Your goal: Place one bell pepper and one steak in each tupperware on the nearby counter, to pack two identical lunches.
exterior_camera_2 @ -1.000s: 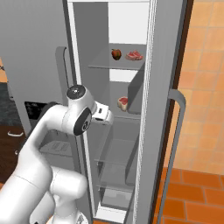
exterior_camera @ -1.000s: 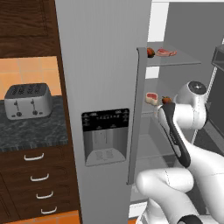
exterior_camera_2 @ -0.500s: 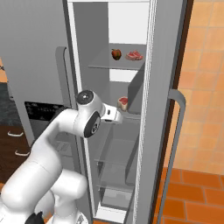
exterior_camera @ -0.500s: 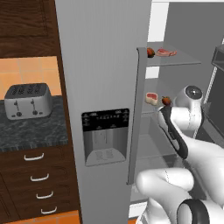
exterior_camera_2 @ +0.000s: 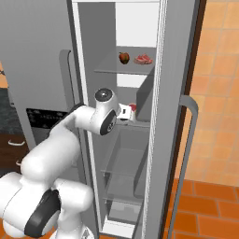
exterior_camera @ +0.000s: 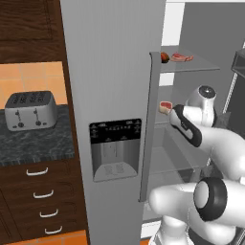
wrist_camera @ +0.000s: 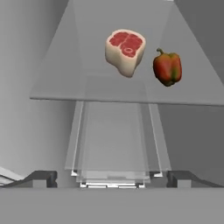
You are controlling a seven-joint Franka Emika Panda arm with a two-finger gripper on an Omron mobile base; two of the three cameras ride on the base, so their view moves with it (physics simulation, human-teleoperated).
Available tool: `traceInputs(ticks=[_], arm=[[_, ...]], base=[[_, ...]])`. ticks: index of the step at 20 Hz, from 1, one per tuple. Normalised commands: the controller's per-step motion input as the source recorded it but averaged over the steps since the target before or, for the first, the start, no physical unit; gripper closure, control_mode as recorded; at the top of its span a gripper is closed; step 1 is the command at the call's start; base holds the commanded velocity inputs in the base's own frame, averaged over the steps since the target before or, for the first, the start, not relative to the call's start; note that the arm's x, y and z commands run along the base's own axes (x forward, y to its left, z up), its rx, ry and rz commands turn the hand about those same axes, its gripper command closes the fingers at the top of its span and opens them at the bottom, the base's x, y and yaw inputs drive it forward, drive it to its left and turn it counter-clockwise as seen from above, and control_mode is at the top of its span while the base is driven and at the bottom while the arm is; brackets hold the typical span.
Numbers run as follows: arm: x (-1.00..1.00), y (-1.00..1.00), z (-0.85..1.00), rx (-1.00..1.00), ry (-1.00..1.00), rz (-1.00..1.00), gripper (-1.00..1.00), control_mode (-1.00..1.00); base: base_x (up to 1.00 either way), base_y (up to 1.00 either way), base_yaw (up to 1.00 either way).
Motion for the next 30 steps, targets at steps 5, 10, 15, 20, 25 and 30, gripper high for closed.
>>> traceInputs(ticks=[5,10,15,20,25,30], arm=[[0.29,-0.16,-0.12,0.00,-0.02,0.10,-1.00,-1.00],[0.25,-0.06,-0.17,0.00,-0.04,0.02,-1.00,-1.00],[0.29,0.00,-0.15,0.00,-0.05,0.00,-1.00,-1.00],[0.44,-0.04,-0.03,0.02,0.00,0.01,-1.00,-1.00],[0.44,-0.11,-0.01,0.04,0.00,0.02,-1.00,-1.00],[0.38,-0.07,-0.11,0.03,0.00,0.01,-1.00,-1.00]], base=[[0.00,0.00,0.00],[0.00,0.00,0.00],[0.00,0.00,0.00],[0.00,0.00,0.00],[0.00,0.00,0.00],[0.00,0.00,0.00]])
